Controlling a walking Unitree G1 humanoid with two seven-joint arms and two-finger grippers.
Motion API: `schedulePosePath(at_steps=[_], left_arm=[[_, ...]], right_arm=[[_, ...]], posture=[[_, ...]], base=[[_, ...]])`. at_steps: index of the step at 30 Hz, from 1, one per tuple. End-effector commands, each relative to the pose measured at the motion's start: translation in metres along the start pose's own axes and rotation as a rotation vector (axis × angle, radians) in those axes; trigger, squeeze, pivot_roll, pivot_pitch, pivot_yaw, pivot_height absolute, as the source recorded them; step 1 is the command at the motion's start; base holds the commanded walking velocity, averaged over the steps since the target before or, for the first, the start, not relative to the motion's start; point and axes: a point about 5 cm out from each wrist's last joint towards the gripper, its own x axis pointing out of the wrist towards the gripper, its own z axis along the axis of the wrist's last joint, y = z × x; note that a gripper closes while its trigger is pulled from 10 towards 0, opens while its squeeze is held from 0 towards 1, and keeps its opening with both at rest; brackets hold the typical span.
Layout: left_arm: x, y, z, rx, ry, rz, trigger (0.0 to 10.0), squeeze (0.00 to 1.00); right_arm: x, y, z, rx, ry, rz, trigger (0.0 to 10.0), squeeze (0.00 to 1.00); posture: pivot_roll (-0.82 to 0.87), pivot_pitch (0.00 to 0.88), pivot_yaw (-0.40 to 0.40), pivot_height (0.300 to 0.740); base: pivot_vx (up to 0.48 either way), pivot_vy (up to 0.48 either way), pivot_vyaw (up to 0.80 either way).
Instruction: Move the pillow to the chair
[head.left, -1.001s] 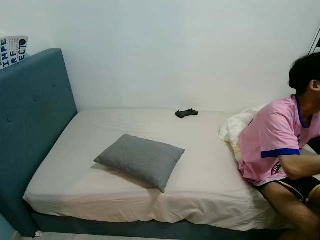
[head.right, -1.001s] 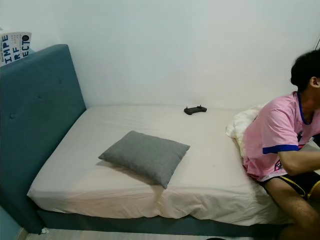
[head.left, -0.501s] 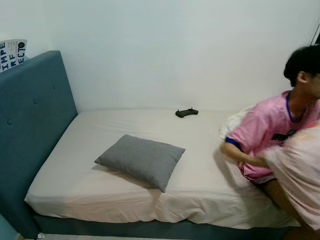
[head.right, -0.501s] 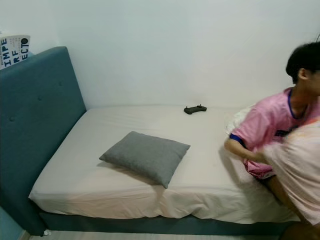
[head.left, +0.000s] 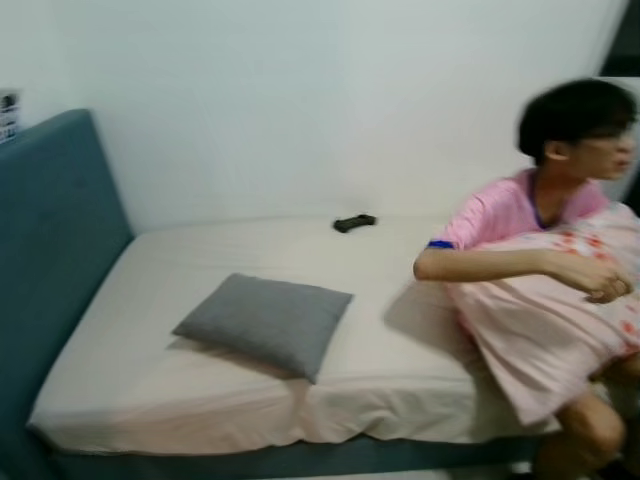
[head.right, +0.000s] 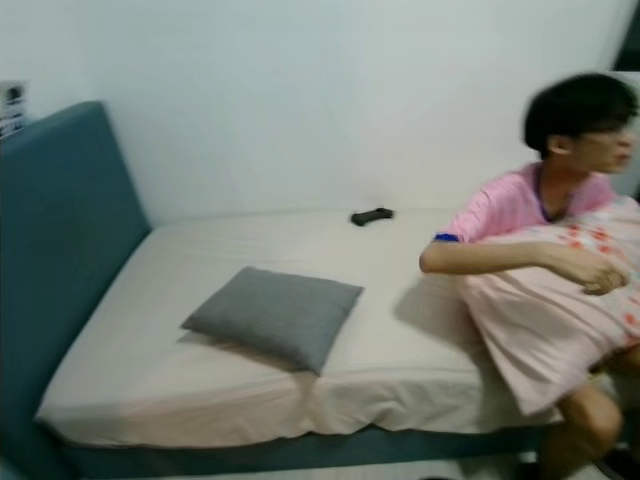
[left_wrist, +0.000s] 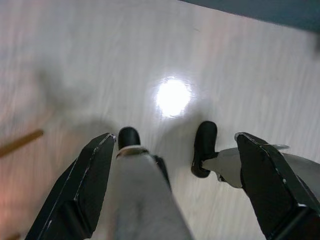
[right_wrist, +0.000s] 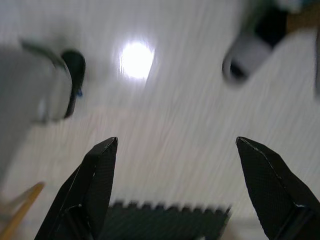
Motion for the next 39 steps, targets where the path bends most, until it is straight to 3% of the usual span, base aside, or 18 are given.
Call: schedulePosePath(at_steps=[1, 8, 14, 20, 29, 39], left_arm=[[0.000, 0.002, 0.006, 0.011, -0.020, 0.006, 10.0, 0.00], [0.000, 0.005, 0.014, 0.014, -0.058, 0.015, 10.0, 0.00], [0.000, 0.006, 0.018, 0.019, -0.077, 0.026, 10.0, 0.00], [0.001, 0.004, 0.027, -0.013, -0.110, 0.024, 10.0, 0.00], [0.002, -0.001, 0.022, -0.009, -0.096, 0.012, 10.0, 0.00], [0.002, 0.003, 0.027, 0.001, -0.102, 0.050, 10.0, 0.00]], right_arm=[[0.000, 0.001, -0.002, 0.012, 0.009, 0.001, 10.0, 0.00], [0.000, 0.003, -0.002, 0.014, -0.004, 0.010, 10.0, 0.00], [0.000, 0.004, 0.008, 0.015, -0.028, 0.011, 10.0, 0.00], [0.000, 0.008, 0.003, 0.008, -0.023, 0.013, 10.0, 0.00], [0.000, 0.008, 0.000, 0.016, -0.020, 0.013, 10.0, 0.00], [0.000, 0.005, 0.018, 0.040, -0.072, 0.030, 10.0, 0.00]], posture=[[-0.08, 0.001, 0.001, 0.740], [-0.07, 0.000, 0.001, 0.740], [-0.07, 0.000, -0.006, 0.740], [-0.07, 0.000, -0.011, 0.740], [-0.08, 0.000, -0.011, 0.740], [-0.08, 0.000, -0.015, 0.740]], base=[[0.000, 0.000, -0.80], [0.000, 0.000, -0.34], [0.322, 0.000, 0.00], [0.358, 0.000, 0.00], [0.376, 0.000, 0.00], [0.214, 0.000, 0.00]])
